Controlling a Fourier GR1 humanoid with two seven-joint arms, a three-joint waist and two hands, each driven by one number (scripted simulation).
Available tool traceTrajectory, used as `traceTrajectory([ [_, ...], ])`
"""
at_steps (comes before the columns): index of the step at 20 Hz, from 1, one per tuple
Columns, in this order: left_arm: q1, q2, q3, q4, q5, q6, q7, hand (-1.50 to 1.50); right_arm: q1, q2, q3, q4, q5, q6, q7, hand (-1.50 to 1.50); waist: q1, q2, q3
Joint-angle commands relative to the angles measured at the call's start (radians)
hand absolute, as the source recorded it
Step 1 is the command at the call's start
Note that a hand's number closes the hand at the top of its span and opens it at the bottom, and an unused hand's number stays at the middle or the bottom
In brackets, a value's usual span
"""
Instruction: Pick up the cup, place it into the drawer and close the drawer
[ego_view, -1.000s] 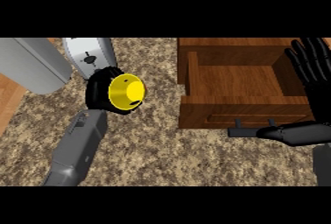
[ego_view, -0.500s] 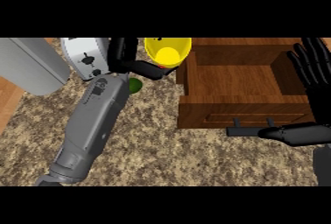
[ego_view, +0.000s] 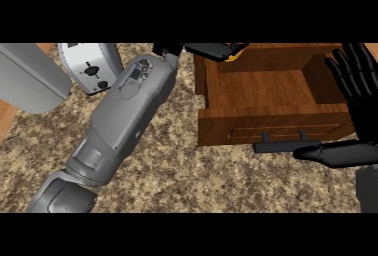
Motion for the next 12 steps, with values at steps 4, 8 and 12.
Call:
traceTrajectory([
  [4,-0.155,-0.001,-0.121,0.238,0.08,0.117,0.062,1.5,-0.066,-0.019,-0.001,0.038,-0.031,0.035,-0.004,-1.5,-0.052,0.016,0.001],
  [8,-0.151,-0.001,-0.18,0.328,0.088,0.066,0.066,1.5,-0.041,0.012,0.034,0.022,-0.003,0.022,-0.024,-1.5,-0.087,0.027,0.002],
  [12,-0.144,-0.001,-0.258,0.368,0.104,-0.01,0.104,1.5,-0.085,0.012,0.049,0.03,-0.009,0.025,-0.002,-1.5,-0.113,0.032,0.002],
])
